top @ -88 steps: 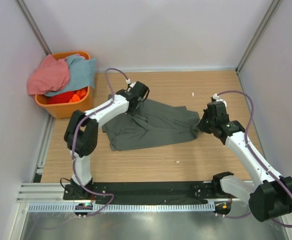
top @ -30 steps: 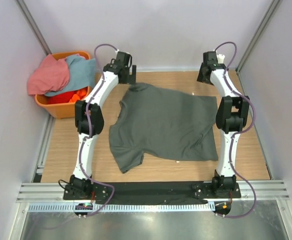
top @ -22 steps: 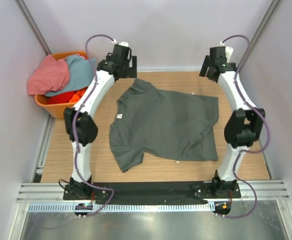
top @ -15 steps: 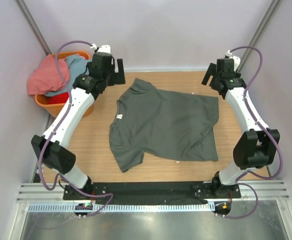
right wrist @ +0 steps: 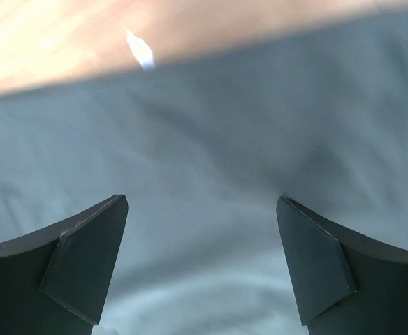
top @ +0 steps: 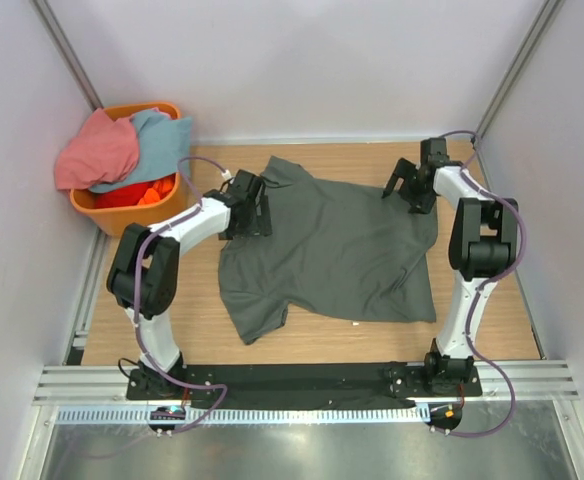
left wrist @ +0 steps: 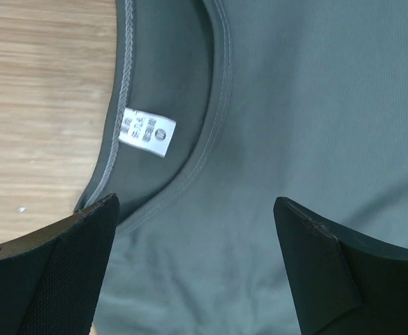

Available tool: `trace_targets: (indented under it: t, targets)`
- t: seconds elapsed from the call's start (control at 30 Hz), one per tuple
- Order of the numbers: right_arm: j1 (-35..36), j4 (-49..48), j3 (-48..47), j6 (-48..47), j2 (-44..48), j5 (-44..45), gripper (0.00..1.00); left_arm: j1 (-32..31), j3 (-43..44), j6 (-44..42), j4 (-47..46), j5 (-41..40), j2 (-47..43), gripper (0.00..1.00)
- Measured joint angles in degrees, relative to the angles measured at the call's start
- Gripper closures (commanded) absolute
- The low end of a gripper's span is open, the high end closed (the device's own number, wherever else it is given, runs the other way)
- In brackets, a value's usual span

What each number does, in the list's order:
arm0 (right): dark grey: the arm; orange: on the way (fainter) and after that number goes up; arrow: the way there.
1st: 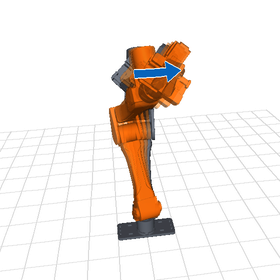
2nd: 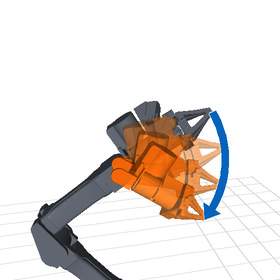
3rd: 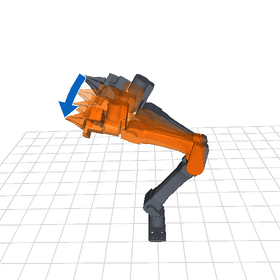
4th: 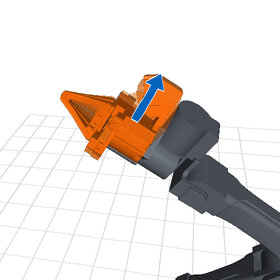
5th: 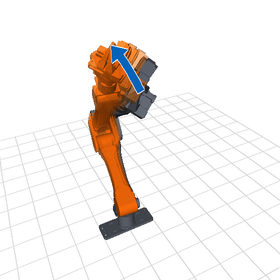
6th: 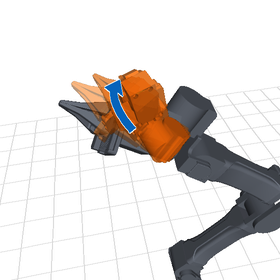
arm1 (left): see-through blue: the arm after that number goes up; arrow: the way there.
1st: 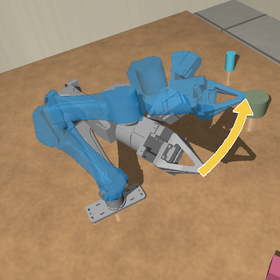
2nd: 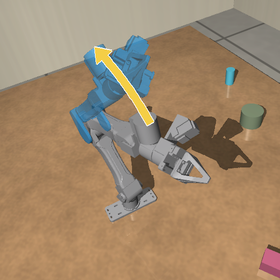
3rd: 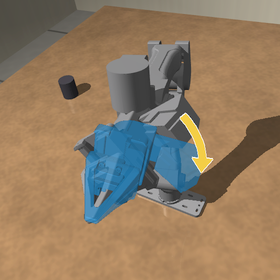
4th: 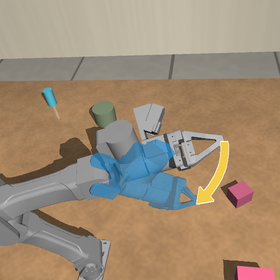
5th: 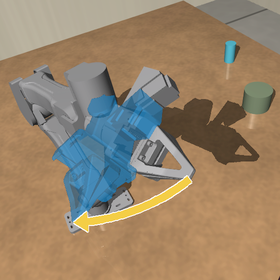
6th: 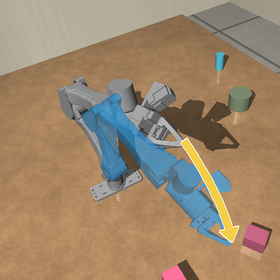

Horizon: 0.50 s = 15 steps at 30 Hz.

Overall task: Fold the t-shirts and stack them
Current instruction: Flatten the tshirt out

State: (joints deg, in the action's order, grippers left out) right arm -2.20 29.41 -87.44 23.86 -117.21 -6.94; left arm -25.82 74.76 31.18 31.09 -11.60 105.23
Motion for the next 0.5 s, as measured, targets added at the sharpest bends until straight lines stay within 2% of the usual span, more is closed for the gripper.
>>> trace_targets:
  t: [0.5]
  targets:
    - [2.14,1.16,-29.35,1.88,-20.90,-2.73,0.08,1.84,-4.55,5.14,-4.35,-3.26,2.93,0.08]
